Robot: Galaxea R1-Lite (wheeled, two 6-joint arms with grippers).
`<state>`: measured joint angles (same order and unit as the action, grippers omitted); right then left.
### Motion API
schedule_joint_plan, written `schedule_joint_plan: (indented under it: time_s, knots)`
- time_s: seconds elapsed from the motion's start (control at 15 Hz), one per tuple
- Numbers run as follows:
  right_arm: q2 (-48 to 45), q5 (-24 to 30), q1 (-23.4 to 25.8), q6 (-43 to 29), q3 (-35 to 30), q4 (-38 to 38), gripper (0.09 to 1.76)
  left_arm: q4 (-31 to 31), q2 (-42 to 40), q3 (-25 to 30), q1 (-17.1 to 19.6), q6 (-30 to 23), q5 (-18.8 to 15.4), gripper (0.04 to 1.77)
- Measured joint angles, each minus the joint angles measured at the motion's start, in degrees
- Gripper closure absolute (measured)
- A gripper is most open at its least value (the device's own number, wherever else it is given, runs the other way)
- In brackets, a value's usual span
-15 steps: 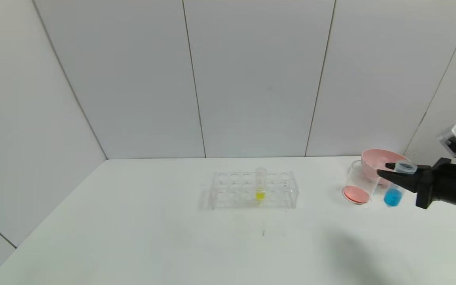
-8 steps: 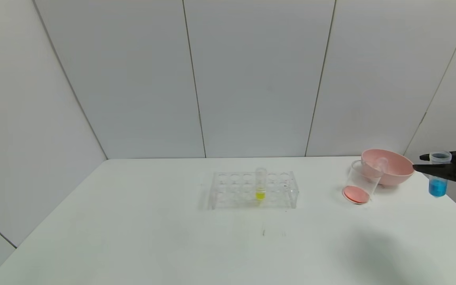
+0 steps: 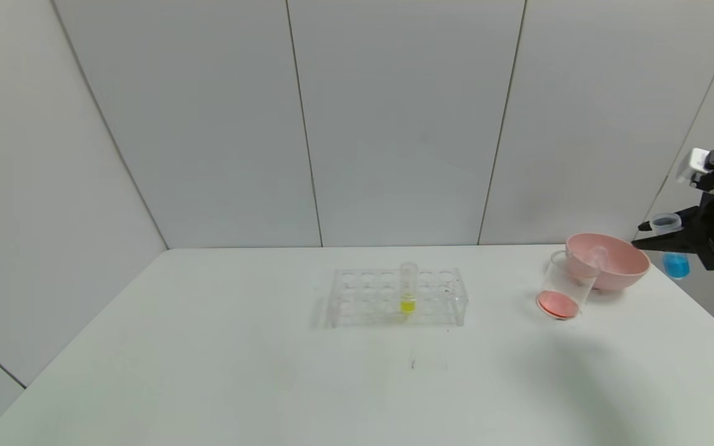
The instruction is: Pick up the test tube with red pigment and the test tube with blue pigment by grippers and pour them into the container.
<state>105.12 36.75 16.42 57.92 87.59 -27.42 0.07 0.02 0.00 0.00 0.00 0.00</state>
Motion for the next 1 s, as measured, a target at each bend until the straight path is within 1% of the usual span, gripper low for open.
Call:
schedule_joint_plan:
  time_s: [0.27,0.6,0.73,1.0]
  knots:
    - [7.5,-7.4,-3.0,2.3,10.1,-5.4,1.27,0.0,0.0,0.0,0.0,0.0,0.0,0.05]
    - [15.0,-12.9,-5.1,3.8,24.1,-14.5,1.27,0.0,0.0,0.0,0.0,0.0,0.0,0.05]
    - [16.6,-15.7,-5.9,5.0,26.2,-14.7,1.27,0.0,0.0,0.0,0.0,0.0,0.0,0.05]
    - [17.6,-19.7,-6.7,6.9,27.0,-14.8,1.27,0.0,0.0,0.0,0.0,0.0,0.0,0.05]
